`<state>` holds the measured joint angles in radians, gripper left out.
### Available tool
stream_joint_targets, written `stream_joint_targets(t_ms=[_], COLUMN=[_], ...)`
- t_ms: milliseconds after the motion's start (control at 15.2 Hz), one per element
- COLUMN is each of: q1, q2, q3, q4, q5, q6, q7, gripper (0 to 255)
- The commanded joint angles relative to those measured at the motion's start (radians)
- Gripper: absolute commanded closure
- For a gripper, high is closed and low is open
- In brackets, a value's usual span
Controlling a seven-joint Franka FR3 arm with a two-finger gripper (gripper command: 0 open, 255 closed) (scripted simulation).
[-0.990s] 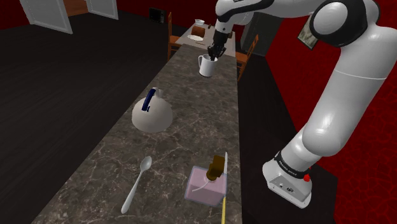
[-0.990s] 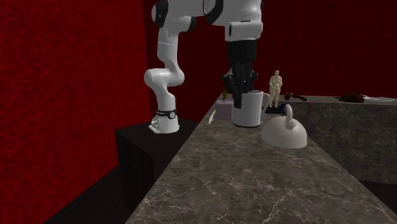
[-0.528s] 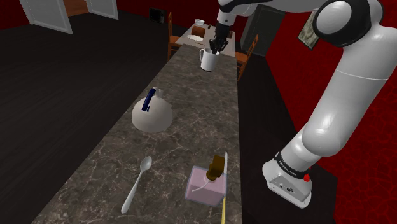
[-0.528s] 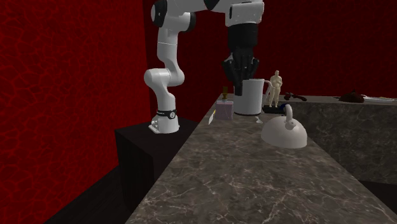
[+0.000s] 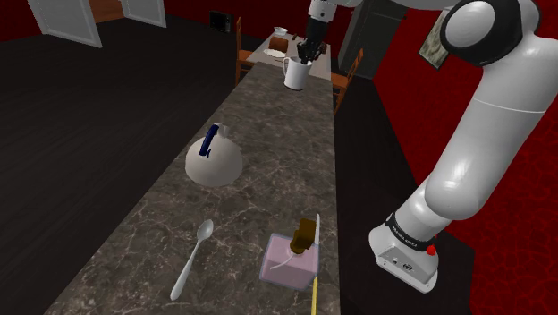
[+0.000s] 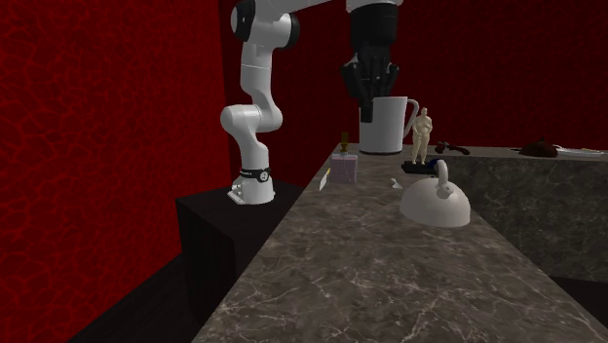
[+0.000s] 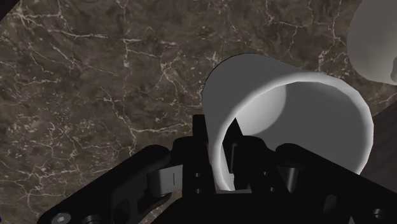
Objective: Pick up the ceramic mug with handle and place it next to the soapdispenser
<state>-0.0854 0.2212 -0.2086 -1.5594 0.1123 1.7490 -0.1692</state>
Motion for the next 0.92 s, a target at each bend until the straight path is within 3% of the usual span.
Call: stream_joint_targets(t_ms=[0,660,858], q1=[0.0,-0.007,0.037], q2=[-0.002,0.016,-0.082], q3=[0.0,-0.002,0.018], q4=[0.024,0.179,0.047], q5=[-0.001,0.002,-0.02], q6=[-0.026,-0.163,-0.123], q7=[0.003,0.01,0.068], gripper=[255,255,255])
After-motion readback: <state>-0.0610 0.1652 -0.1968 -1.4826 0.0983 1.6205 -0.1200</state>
